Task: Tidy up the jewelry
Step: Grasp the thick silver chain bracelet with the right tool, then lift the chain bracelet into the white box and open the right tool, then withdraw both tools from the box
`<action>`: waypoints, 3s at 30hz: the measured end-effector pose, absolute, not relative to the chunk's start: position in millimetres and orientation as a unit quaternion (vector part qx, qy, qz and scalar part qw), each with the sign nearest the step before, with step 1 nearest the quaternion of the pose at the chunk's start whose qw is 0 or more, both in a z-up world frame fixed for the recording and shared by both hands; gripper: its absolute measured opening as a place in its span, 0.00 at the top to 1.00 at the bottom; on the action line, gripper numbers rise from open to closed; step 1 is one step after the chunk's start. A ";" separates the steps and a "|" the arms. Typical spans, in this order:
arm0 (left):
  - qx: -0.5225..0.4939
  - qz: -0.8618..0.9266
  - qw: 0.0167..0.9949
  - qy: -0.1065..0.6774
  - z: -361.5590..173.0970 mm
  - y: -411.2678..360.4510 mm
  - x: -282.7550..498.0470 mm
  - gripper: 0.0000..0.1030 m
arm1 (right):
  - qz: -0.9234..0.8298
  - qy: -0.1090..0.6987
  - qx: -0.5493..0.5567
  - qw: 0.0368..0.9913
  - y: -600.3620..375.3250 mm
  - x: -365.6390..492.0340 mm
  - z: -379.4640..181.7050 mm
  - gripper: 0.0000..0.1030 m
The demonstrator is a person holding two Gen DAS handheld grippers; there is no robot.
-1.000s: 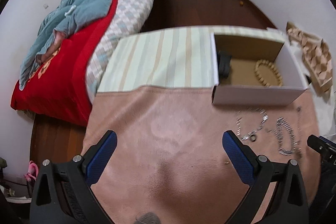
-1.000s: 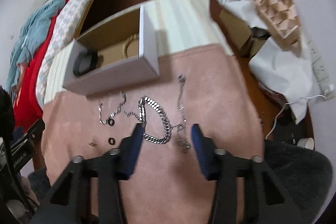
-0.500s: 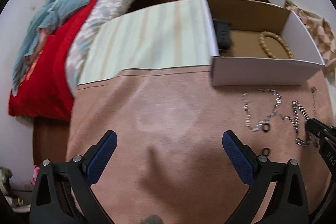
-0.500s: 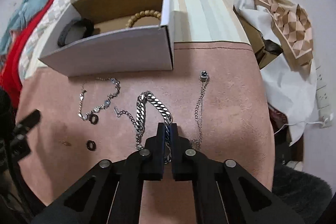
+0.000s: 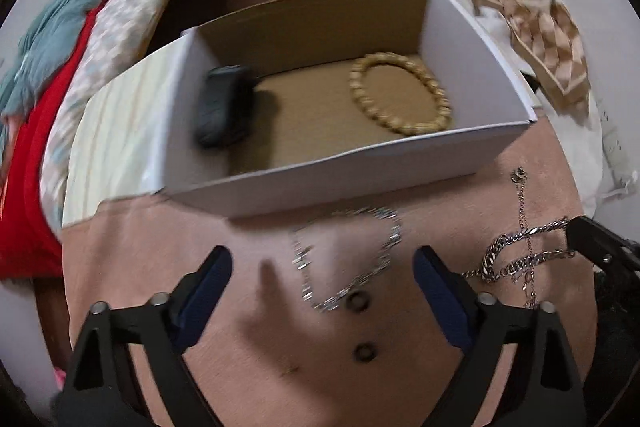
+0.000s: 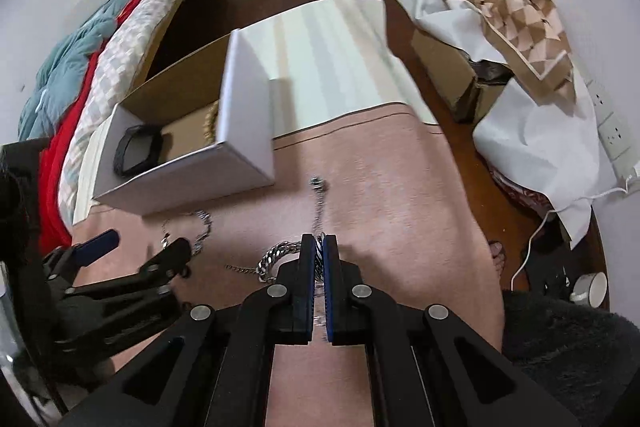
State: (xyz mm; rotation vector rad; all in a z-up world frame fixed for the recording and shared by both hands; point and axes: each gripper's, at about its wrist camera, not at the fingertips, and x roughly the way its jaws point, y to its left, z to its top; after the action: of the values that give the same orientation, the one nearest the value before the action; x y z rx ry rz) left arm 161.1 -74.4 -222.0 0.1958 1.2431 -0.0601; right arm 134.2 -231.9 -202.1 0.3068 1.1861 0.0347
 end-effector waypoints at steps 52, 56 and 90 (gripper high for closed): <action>-0.031 -0.110 0.876 0.468 -46.6 -3.1 186.1 0.99 | 0.177 0.466 0.183 0.848 -180.5 192.2 -42.5 0.96; -0.037 -0.112 0.865 0.488 -64.6 -1.5 214.7 0.99 | 0.176 0.485 0.168 0.840 -169.2 227.7 -55.1 0.96; -0.014 0.018 0.860 0.509 -114.3 33.8 234.1 0.10 | 0.078 0.571 0.056 0.815 -162.6 249.1 -129.8 0.22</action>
State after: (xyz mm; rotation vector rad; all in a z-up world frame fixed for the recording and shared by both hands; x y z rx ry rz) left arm 234.1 33.8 -114.3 -0.0303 1.0686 0.0372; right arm 249.1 -162.6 -129.8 0.1199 1.2188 0.1675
